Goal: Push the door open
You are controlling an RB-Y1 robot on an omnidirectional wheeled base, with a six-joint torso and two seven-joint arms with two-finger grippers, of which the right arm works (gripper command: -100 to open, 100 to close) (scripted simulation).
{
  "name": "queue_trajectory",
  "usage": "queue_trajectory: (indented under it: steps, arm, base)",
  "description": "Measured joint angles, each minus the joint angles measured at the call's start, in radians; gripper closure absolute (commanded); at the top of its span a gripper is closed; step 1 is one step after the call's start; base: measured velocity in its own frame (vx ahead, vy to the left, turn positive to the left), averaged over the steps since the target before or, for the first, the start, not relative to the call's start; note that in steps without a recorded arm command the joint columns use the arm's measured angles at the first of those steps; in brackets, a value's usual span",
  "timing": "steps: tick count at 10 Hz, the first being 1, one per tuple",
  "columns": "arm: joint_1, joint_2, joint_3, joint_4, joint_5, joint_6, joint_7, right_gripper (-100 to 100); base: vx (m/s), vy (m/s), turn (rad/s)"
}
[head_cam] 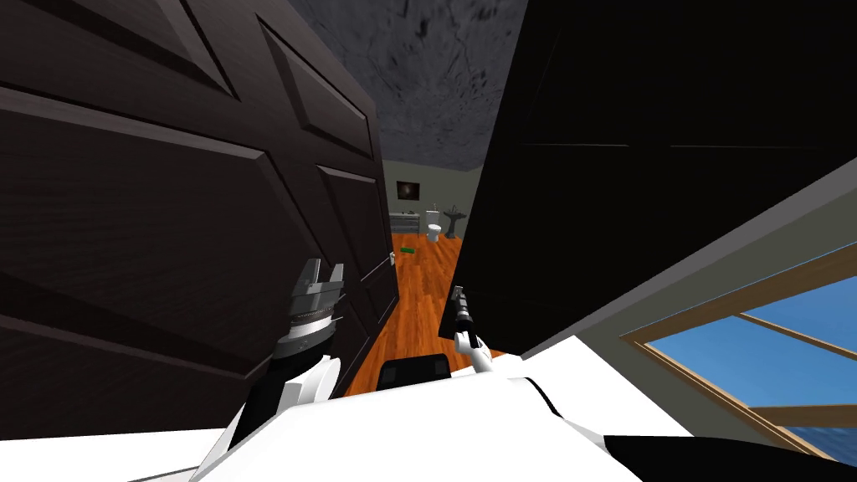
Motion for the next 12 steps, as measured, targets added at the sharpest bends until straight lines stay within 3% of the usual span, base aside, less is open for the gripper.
queue_trajectory:
  steps: [2,4,5,8,9,12]
  arm:
    - [0.009,0.003,-0.011,-0.032,-0.011,0.005,0.023,100]
    - [-0.008,0.001,-0.032,-0.014,-0.03,-0.004,0.048,100]
    - [-0.006,-0.006,-0.047,-0.021,-0.042,-0.008,0.061,-100]
    - [-0.012,0.007,-0.047,-0.021,-0.043,-0.007,0.08,-100]
    - [-0.024,0.019,-0.048,-0.003,-0.044,-0.015,0.087,-100]
    - [-0.012,0.078,-0.046,-0.03,-0.044,-0.004,0.113,-100]
  base:
    - [0.211,-0.026,-0.047]
    - [0.211,-0.073,-0.129]
    - [0.009,0.047,-0.109]
    - [-0.194,0.119,-0.079]
    - [-0.205,0.133,-0.14]
    - [-0.147,0.074,-0.052]
